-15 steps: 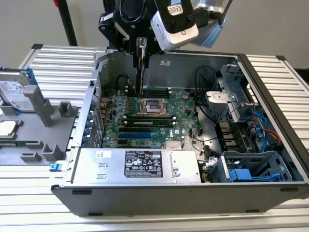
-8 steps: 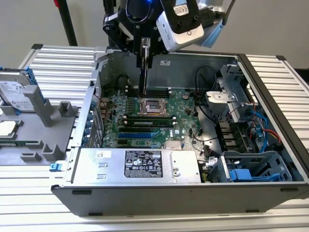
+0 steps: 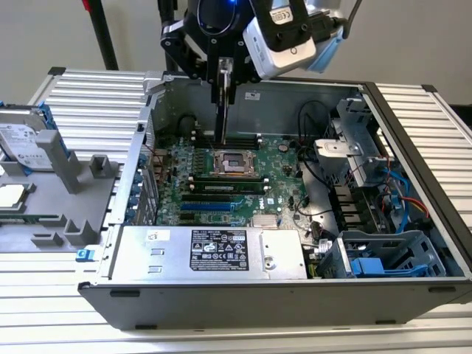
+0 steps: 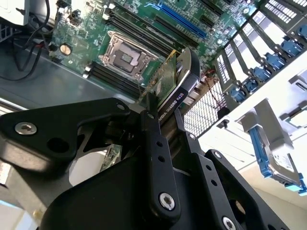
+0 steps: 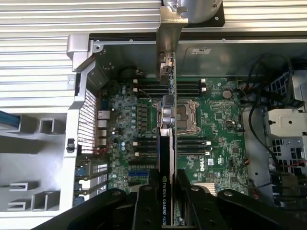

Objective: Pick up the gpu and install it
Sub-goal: 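Insert the gpu into the slot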

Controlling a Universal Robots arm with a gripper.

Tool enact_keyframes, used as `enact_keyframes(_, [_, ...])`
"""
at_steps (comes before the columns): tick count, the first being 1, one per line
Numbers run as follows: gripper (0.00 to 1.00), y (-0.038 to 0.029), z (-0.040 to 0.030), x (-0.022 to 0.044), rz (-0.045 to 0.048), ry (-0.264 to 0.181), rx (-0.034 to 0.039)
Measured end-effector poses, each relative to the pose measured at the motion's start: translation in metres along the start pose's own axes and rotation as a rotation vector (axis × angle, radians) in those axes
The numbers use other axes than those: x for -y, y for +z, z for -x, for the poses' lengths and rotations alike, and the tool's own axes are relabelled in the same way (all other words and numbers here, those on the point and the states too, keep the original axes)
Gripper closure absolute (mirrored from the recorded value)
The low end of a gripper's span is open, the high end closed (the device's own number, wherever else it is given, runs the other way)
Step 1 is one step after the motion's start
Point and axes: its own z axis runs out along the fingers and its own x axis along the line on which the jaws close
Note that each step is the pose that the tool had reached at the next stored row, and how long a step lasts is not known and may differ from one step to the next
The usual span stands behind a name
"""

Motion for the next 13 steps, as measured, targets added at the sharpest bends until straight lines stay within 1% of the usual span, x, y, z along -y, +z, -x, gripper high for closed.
enact_keyframes(13, [1.0,0.0,0.0045,-0.0001,0.0,0.0,0.0])
